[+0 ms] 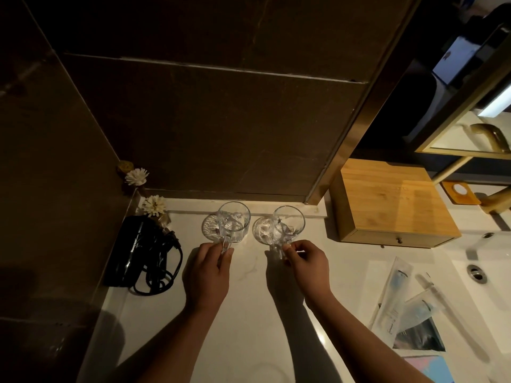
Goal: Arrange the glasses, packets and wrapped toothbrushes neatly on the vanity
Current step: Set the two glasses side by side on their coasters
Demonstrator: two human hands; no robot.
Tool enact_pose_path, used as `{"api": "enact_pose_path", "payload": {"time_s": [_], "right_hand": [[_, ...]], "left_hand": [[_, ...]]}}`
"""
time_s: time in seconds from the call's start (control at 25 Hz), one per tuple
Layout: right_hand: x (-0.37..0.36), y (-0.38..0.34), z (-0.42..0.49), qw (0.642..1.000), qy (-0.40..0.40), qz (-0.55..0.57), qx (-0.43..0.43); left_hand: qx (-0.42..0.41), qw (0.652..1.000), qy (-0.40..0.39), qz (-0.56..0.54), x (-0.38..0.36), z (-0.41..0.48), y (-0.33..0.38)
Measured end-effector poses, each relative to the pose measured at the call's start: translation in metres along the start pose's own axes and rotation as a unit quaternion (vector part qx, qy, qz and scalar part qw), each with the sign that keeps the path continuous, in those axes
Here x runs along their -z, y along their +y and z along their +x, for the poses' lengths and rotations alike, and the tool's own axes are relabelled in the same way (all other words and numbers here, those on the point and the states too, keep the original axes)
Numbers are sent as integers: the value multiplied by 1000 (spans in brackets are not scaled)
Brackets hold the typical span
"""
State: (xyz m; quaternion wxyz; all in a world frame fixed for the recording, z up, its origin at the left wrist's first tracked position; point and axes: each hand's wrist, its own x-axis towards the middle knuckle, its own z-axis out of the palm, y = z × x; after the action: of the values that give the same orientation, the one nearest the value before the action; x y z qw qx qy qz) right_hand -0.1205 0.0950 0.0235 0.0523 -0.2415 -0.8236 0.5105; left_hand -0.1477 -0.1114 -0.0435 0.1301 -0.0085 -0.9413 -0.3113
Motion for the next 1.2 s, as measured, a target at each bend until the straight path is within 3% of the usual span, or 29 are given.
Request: {"api": "enact_pose_path", "payload": {"time_s": [0.4,1.2], "right_hand": [[8,2,8,999,-50,2,16],[-6,2,11,999,-20,-34,28]], "left_hand": [[-3,1000,2,4,-2,1,-2],[22,999,-21,-13,9,-1,8]]}}
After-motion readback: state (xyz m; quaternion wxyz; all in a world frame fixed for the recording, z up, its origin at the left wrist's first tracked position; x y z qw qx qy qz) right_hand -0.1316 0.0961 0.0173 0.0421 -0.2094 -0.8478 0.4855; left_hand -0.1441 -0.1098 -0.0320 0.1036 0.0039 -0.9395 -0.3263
